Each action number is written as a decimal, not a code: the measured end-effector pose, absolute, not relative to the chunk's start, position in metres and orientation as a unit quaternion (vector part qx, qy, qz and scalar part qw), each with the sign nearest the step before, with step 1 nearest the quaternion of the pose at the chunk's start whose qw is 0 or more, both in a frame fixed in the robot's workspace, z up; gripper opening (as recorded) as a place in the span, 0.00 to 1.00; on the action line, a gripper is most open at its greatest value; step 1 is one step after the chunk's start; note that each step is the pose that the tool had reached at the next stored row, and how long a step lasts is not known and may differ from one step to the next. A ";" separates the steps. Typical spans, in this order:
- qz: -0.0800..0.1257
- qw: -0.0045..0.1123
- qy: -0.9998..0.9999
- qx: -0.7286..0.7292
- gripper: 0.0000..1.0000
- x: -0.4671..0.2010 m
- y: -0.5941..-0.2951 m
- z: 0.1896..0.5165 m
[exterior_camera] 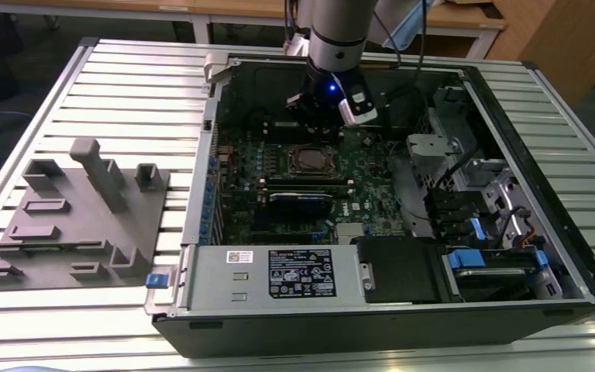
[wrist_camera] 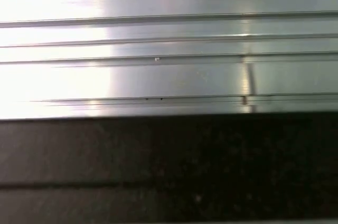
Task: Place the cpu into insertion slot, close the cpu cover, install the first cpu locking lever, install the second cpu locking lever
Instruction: 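Install the first cpu locking lever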
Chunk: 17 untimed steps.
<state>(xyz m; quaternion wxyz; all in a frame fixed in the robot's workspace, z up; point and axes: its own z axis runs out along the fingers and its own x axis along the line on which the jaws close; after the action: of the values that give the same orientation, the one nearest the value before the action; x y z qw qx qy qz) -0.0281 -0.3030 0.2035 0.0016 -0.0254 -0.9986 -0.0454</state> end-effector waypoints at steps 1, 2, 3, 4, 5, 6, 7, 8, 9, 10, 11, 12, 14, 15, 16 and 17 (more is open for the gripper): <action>-0.045 0.001 -0.999 -0.028 0.11 -0.028 -0.303 0.203; -0.045 0.001 -0.999 -0.030 0.11 -0.028 -0.303 0.203; -0.045 0.001 -0.998 -0.031 0.11 -0.028 -0.303 0.203; -0.045 0.001 -0.998 -0.031 0.11 -0.028 -0.303 0.203; -0.045 0.001 -0.998 -0.031 0.11 -0.028 -0.302 0.203; -0.045 0.001 -0.998 -0.032 0.11 -0.028 -0.302 0.203; -0.045 0.001 -0.998 -0.032 0.11 -0.028 -0.302 0.203; -0.045 0.001 -0.998 -0.032 0.11 -0.028 -0.302 0.203; -0.045 0.001 -0.998 -0.033 0.11 -0.028 -0.302 0.203; -0.045 0.001 -0.998 -0.033 0.11 -0.028 -0.301 0.203; -0.045 0.001 -0.998 -0.033 0.11 -0.028 -0.301 0.204; -0.045 0.001 -0.998 -0.034 0.11 -0.028 -0.301 0.203; -0.045 0.001 -0.998 -0.034 0.11 -0.028 -0.301 0.203; -0.045 0.001 -0.998 -0.035 0.11 -0.028 -0.301 0.203; -0.045 0.001 -0.998 -0.035 0.11 -0.028 -0.300 0.203; -0.045 0.001 -0.998 -0.036 0.11 -0.028 -0.300 0.203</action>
<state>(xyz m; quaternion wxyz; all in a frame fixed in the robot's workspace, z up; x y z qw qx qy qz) -0.0281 -0.3002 0.2034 0.0011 -0.0357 -0.9983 -0.0455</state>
